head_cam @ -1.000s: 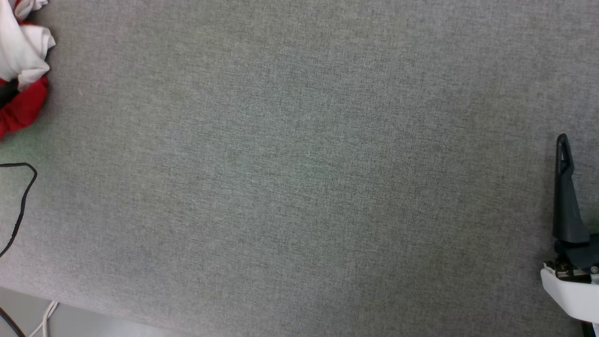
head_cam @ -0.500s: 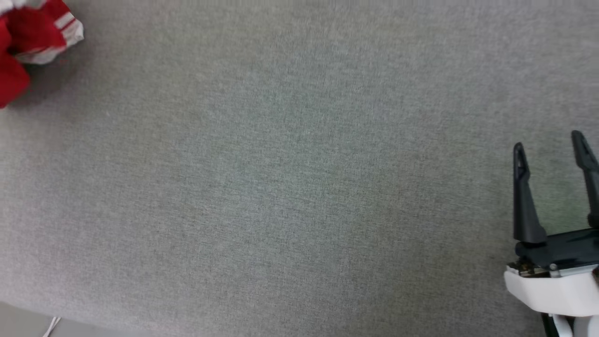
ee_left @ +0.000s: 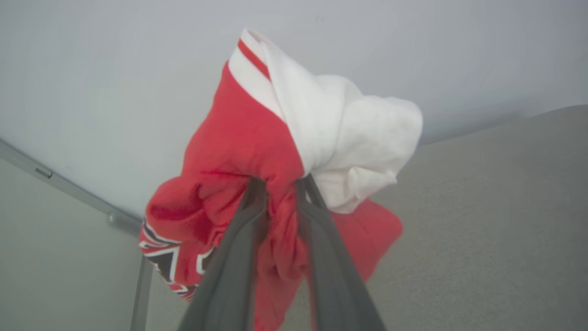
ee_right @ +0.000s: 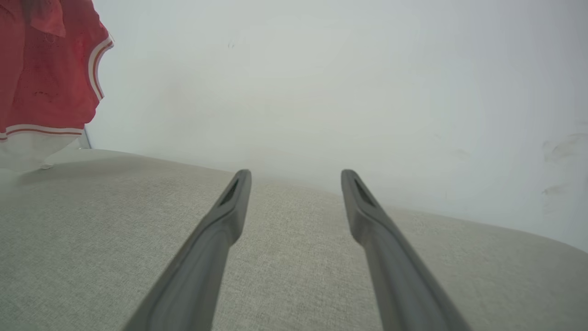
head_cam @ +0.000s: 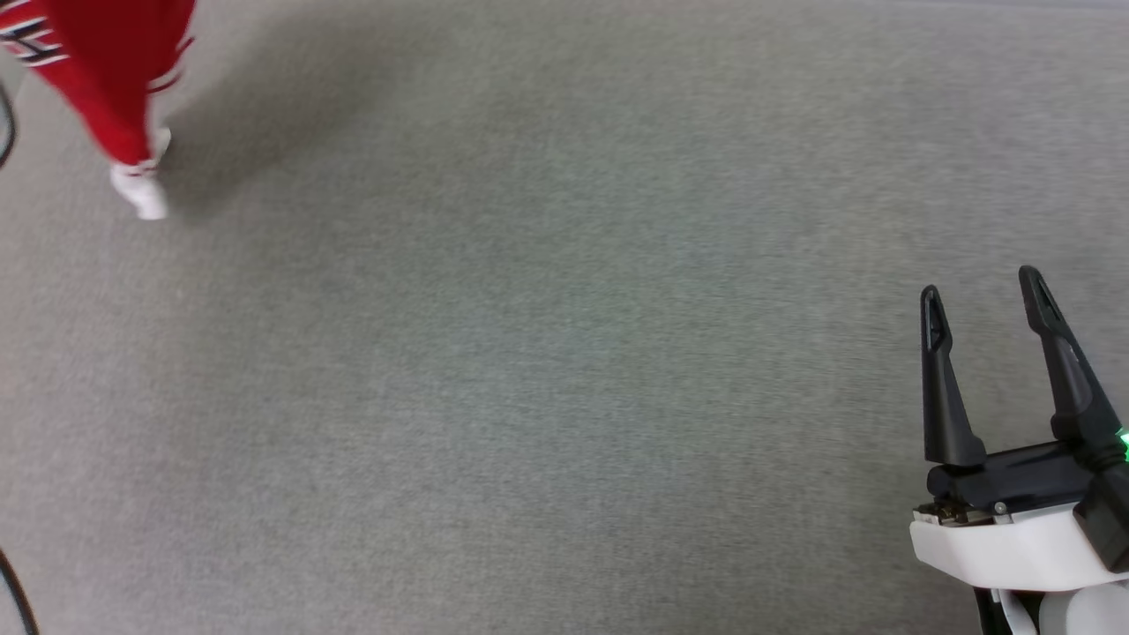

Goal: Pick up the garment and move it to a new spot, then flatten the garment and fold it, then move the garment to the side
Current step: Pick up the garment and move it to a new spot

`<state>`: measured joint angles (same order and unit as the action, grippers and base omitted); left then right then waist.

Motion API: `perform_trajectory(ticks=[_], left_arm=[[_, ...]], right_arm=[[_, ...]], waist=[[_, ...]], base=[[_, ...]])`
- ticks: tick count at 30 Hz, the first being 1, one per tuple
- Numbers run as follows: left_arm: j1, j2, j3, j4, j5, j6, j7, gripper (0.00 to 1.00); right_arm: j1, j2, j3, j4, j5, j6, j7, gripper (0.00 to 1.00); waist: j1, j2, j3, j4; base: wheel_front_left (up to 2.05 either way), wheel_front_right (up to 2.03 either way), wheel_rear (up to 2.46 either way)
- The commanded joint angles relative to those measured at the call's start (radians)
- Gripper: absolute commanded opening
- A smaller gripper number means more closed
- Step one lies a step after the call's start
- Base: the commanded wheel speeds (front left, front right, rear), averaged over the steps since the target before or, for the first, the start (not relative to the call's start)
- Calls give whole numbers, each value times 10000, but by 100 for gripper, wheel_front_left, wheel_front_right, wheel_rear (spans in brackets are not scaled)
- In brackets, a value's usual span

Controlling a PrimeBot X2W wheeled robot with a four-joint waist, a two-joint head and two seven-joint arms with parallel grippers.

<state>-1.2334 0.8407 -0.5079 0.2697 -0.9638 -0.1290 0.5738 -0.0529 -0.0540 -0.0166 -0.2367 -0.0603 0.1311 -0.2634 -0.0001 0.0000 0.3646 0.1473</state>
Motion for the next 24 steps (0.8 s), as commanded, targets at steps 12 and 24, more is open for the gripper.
perform_trajectory(ticks=[12,24], left_arm=[[-1791,-1070,-1958,-1383,-140,2,531,0],[-1795,-2317,-4407,-2234,-492,3,516,0]], right_arm=[[214,50,155,300,940,-7,-21,100],[243,50,134,363,1293,-7,-21,100]], waist=[[1,0,-1116,-1869],[1,0,-1091,-2661]], base=[[0,0,0],[0,0,0]])
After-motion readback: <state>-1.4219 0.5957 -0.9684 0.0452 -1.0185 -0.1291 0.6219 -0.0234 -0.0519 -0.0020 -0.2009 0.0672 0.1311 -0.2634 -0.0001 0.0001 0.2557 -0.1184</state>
